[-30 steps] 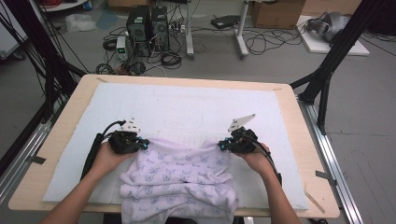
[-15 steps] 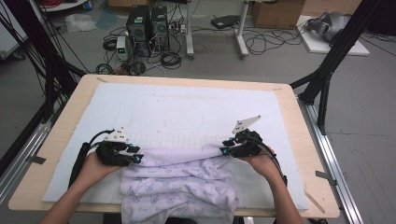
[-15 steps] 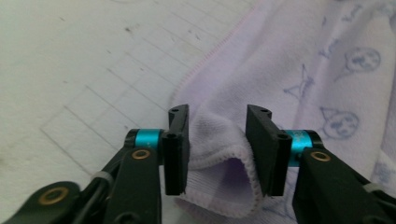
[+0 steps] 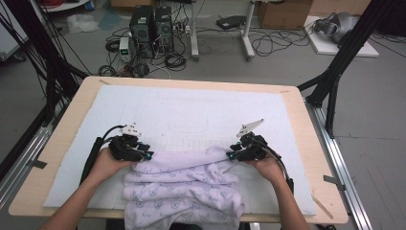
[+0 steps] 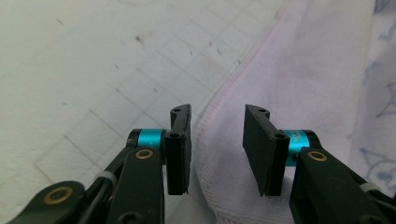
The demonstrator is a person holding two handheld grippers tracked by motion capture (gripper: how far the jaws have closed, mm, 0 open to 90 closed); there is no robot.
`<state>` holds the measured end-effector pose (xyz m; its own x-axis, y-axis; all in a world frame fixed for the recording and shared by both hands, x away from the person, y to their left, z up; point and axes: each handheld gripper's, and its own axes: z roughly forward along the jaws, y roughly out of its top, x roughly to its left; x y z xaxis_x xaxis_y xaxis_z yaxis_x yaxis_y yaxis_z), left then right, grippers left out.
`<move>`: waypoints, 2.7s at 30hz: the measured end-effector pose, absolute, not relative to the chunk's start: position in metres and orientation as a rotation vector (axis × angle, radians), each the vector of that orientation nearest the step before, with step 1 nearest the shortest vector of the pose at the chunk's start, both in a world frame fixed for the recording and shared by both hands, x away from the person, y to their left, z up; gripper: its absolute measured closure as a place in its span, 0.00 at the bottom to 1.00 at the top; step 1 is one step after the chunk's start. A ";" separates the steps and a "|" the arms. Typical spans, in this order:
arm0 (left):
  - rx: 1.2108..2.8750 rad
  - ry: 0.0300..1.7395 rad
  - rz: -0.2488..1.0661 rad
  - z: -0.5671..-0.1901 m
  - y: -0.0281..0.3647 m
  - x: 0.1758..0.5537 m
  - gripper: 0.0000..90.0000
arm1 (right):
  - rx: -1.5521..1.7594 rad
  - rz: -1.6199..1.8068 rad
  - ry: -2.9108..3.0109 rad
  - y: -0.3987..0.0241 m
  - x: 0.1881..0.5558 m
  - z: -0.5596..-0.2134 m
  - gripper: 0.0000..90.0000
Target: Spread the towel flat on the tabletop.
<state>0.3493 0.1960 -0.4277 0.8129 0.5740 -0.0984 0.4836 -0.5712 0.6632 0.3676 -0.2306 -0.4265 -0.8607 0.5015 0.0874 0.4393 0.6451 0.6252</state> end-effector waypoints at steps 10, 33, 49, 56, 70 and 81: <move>2.273 0.758 0.315 -0.424 0.198 0.344 0.96 | 0.727 1.051 2.732 -0.229 0.361 -0.413 0.93; 2.011 1.064 0.493 -0.375 0.209 0.442 0.66 | 0.880 0.957 2.500 -0.231 0.447 -0.350 0.61; 2.122 0.844 0.309 -0.420 0.210 0.367 0.61 | 0.782 1.088 2.678 -0.222 0.377 -0.414 0.61; 2.214 0.800 0.300 -0.439 0.204 0.362 0.83 | 0.799 1.031 2.723 -0.214 0.377 -0.435 0.68; 2.031 0.986 0.553 -0.423 0.206 0.397 0.93 | 0.893 0.957 2.526 -0.219 0.415 -0.416 0.90; 2.090 0.815 0.299 -0.419 0.219 0.356 0.57 | 0.731 1.147 2.649 -0.225 0.357 -0.406 0.64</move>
<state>0.3564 0.2192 -0.4192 0.7588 0.6467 -0.0773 0.4435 -0.4262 0.7885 0.3568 -0.2253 -0.4059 -0.8669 0.4966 0.0428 0.3711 0.5858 0.7205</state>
